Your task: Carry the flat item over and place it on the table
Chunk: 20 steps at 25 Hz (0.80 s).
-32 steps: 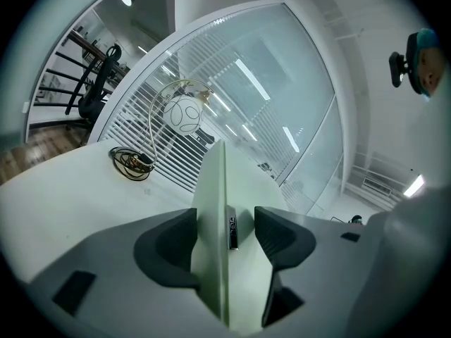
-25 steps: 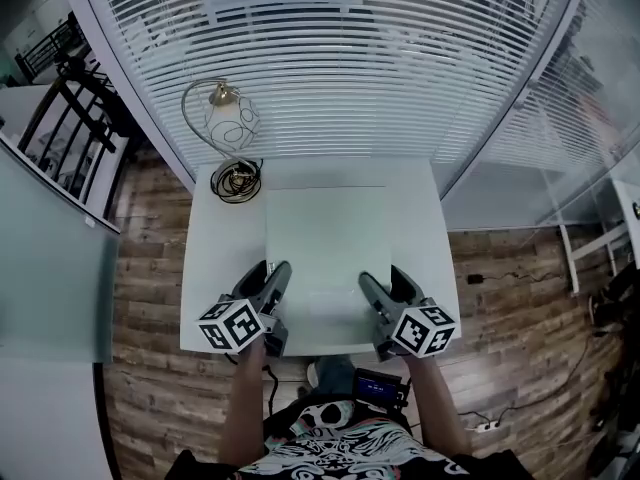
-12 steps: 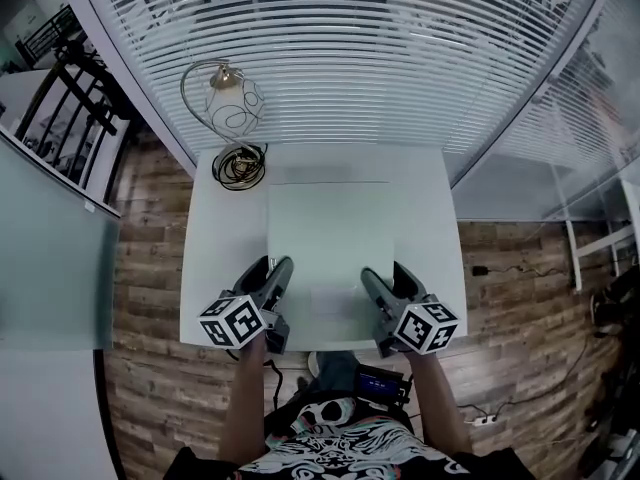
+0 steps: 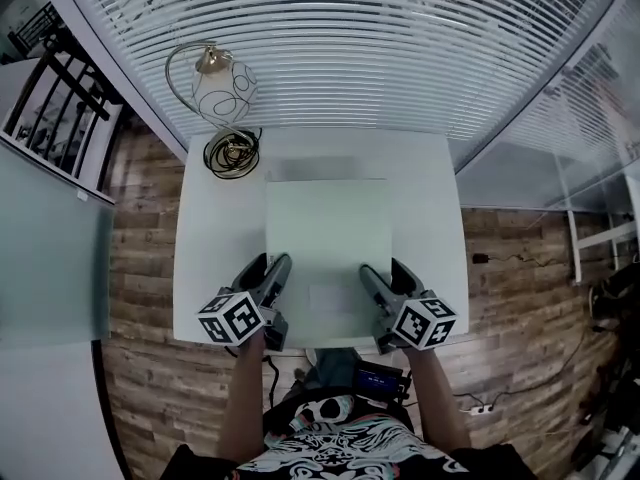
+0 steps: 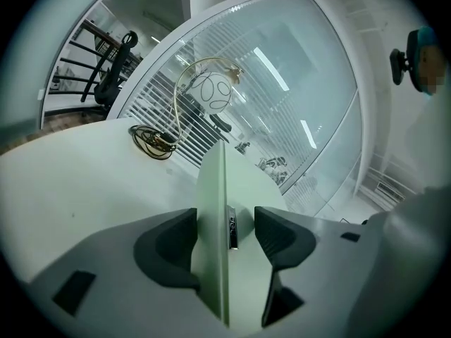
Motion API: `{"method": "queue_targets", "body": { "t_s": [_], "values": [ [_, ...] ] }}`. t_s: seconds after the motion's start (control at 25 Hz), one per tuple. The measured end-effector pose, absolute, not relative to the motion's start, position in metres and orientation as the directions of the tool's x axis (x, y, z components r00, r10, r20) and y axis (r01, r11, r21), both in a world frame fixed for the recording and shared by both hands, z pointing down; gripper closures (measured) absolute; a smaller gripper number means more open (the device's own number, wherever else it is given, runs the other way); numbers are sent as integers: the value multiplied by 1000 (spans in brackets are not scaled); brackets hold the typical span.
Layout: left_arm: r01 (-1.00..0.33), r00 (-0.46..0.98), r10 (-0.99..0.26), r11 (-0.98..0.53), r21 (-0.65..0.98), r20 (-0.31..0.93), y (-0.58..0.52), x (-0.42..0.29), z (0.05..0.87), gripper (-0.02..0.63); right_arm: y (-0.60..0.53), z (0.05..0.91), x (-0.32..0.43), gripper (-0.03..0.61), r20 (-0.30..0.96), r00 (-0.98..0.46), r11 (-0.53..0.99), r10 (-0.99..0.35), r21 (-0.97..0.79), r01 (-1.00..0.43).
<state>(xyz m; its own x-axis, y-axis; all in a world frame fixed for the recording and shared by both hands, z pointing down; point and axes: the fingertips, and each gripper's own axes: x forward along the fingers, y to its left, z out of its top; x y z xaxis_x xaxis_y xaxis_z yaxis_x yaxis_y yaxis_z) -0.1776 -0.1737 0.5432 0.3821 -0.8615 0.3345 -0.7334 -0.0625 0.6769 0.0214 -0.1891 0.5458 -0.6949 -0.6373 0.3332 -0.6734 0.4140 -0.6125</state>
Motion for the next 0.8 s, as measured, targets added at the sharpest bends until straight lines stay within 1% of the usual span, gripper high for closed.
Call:
{"method": "queue_targets", "body": {
  "t_s": [0.8],
  "values": [
    [-720,370,-818,47,693,440,-194,-170,601,362,-215,602,28,275,442,-694,351,-568,-633,-690]
  ]
}}
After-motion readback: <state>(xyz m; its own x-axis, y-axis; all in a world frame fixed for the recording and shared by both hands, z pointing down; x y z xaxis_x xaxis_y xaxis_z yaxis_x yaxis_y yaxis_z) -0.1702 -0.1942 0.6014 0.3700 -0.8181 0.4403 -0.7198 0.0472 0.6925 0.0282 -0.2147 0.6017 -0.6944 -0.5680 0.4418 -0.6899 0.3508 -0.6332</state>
